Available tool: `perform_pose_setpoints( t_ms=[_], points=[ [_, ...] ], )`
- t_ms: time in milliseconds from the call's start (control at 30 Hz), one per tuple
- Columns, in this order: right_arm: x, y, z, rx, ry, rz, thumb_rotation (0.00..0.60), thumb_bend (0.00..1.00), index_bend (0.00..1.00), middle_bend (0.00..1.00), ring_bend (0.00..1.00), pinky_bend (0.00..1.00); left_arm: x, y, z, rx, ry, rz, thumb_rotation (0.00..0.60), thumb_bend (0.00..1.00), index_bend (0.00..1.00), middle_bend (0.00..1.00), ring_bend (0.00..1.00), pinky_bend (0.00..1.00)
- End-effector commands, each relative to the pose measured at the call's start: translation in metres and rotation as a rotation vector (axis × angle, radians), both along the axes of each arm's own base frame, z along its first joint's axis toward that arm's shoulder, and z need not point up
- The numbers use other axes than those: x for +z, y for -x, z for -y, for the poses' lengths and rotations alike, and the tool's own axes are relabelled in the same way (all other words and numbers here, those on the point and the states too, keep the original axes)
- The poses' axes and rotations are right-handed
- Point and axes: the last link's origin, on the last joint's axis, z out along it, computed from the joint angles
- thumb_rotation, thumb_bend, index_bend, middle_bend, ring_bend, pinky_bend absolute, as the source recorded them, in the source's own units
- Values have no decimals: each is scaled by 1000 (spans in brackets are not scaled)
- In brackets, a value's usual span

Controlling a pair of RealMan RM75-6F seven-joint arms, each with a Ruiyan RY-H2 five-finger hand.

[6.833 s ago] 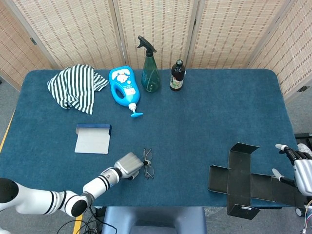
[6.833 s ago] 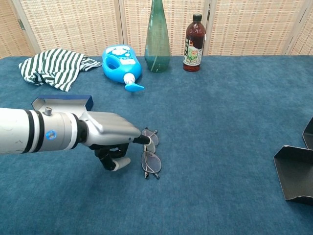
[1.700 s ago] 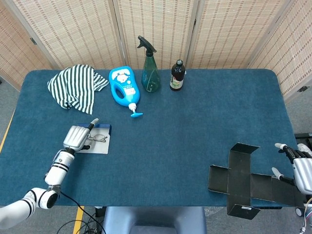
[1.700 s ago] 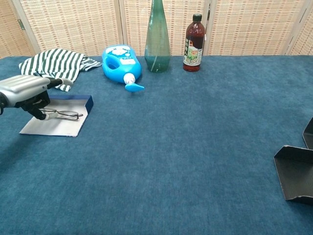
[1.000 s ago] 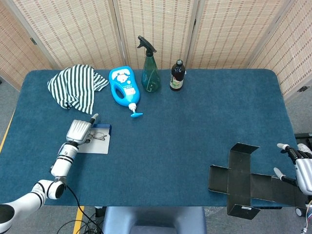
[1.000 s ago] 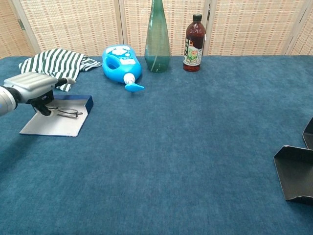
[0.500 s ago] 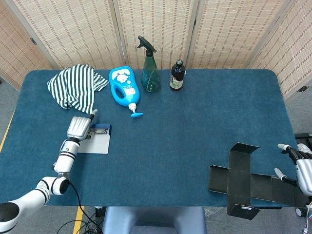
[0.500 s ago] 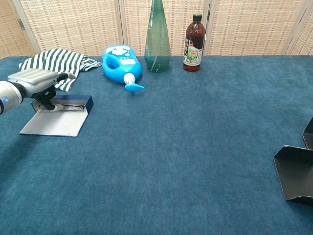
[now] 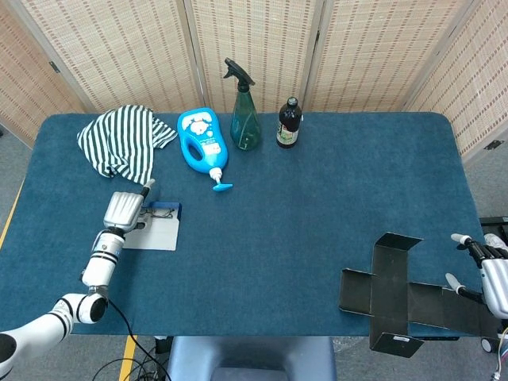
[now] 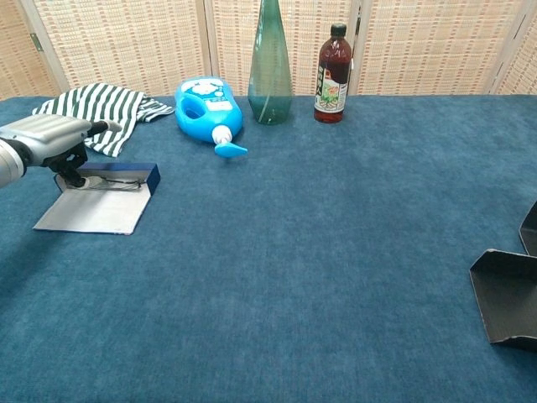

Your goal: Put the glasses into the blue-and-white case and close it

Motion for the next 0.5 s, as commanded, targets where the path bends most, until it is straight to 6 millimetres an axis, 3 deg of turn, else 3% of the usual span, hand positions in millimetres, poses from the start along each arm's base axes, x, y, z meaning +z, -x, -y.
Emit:
perform_pose_setpoints(
  t_ms=[33,267,500],
  points=[
    [0,-1,0,2,-1,-1,600,223,232,376,428,385,10,1,23,-82,27,32,600,375,139,964,979,1000],
    [-3,-4,2,16,-12,1,600,223,232,376,428,385,18,7,64,-203,97,21,600,375,208,962,966,1000],
    [-5,-5,5,20,-19,1,600,224,232,376,428,385,10,11,85,-206,142,12,600,326,201,959,961,1000]
  ],
)
